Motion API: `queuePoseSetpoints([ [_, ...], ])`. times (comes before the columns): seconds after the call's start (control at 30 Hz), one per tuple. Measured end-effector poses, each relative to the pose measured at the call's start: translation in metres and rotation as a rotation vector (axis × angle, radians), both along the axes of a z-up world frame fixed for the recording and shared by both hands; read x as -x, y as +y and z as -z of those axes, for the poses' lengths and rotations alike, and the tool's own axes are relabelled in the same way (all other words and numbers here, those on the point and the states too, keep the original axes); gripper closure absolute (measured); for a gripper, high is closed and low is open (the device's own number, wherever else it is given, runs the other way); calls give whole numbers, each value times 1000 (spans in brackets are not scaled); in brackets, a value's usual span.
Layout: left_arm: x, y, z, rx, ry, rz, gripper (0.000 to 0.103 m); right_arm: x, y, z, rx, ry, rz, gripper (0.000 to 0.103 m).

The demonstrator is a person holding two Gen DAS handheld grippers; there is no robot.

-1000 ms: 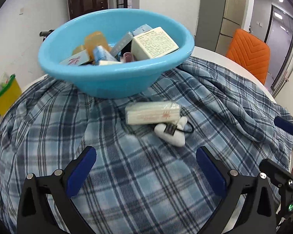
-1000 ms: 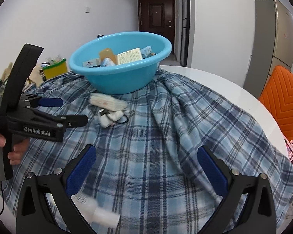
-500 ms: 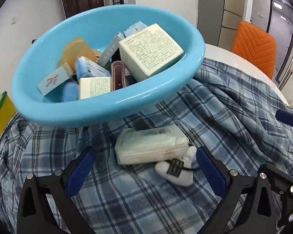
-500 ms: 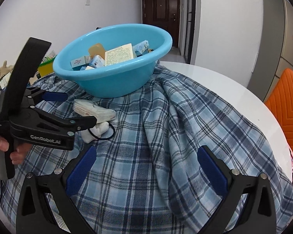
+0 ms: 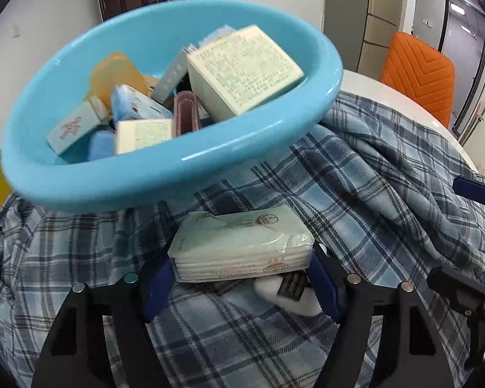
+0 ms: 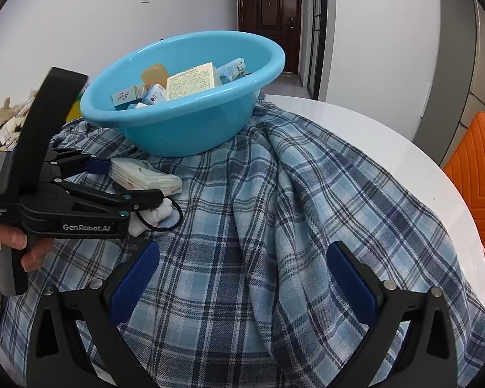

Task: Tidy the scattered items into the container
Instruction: 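Grasp the white cotton-swab pack with the left gripper and lift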

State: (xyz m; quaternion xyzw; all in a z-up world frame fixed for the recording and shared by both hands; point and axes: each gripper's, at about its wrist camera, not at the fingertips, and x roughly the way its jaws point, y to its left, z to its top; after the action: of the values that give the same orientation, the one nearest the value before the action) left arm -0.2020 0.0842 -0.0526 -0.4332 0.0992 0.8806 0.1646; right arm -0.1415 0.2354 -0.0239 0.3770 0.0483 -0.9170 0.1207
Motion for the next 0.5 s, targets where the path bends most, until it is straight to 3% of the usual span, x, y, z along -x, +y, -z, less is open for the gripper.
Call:
queuePoseSetpoints([
  [0.27,-40,-19,-31,9,77,3,27,-4,-14,-8,5,-5,-45,0],
  [0.4,-65,-34,-42,85,146,-1,27,-5,-28,-10,5,-13,-82,0],
  [0.5,-76,-53,-46,46,119,-15,27,-4,-40,-9,-5,-18,-110,0],
])
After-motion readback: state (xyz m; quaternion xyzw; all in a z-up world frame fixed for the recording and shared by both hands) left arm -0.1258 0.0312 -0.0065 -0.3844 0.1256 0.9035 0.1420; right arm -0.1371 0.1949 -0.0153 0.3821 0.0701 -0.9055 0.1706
